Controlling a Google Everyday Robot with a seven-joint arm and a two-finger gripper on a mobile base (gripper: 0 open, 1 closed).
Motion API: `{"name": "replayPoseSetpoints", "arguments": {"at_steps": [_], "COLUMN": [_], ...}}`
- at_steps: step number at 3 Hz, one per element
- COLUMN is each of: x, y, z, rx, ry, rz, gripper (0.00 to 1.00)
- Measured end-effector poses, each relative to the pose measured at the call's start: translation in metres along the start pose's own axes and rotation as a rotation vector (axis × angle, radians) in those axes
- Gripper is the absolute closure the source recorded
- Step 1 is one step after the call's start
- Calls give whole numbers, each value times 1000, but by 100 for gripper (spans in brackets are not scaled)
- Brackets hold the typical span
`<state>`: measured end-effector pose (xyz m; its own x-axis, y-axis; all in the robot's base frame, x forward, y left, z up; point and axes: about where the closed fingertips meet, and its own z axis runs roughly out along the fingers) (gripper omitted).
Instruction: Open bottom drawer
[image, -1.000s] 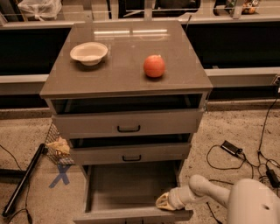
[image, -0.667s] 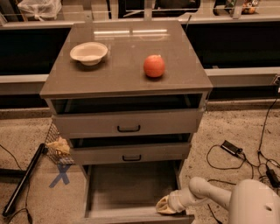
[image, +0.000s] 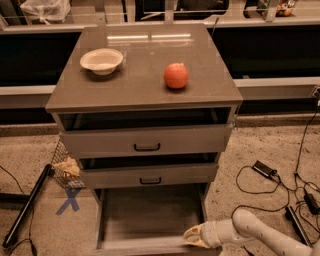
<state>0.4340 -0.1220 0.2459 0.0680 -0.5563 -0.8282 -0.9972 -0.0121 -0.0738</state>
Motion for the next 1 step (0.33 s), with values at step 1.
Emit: {"name": "replayPoseSetpoints", "arguments": {"at_steps": [1], "x": [-29], "y": [3], "z": [-24], "rx": [102], "ry": [-60], "rz": [-49], "gripper": [100]}}
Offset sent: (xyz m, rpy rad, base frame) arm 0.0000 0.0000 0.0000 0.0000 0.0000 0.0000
